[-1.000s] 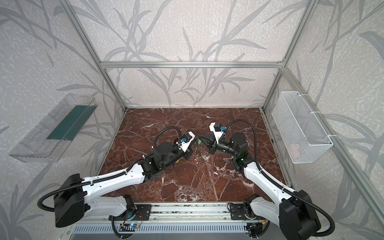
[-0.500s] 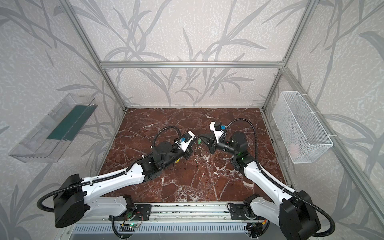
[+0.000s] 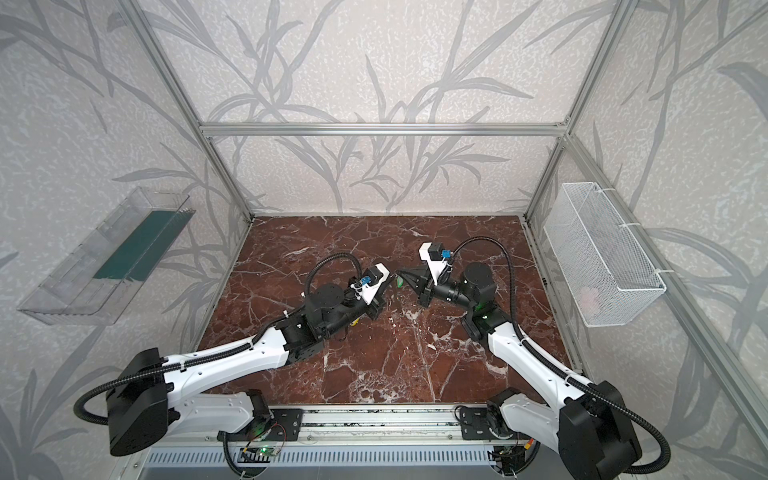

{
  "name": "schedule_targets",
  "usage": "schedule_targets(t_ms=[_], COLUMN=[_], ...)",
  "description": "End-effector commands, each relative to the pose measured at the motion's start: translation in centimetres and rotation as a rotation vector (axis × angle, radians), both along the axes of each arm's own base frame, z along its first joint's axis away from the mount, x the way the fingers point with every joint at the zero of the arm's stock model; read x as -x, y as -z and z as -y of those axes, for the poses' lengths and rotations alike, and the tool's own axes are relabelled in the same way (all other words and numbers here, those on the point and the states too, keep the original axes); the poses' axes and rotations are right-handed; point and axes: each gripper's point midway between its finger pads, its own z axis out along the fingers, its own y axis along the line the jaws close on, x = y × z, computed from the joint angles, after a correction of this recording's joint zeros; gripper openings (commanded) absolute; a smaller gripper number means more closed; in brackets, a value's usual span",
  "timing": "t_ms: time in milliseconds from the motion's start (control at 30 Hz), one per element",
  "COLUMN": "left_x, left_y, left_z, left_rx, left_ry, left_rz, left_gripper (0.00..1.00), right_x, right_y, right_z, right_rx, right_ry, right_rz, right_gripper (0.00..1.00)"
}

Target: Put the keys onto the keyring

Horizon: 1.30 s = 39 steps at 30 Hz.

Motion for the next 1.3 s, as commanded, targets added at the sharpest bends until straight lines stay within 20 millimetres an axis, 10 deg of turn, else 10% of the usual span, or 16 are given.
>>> schedule_targets(t_ms=[0,1267], left_x=[0.8,-1.5], left_y=[-3.0,-2.3], left_z=[-0.1,-0.7], left_rx=[0.084,0.029], left_ry=[0.033,-0.102], left_rz=[0.06,0.019], left_gripper=[0.0,0.0], right_x=[0.0,0.7], right_y=[-1.6,-1.8], right_z=[0.1,-0.7], right_rx=[-0.005,0.018], right_ry=[0.006,-0.026], right_rz=[0.044,0.06], right_gripper=[0.0,0.0])
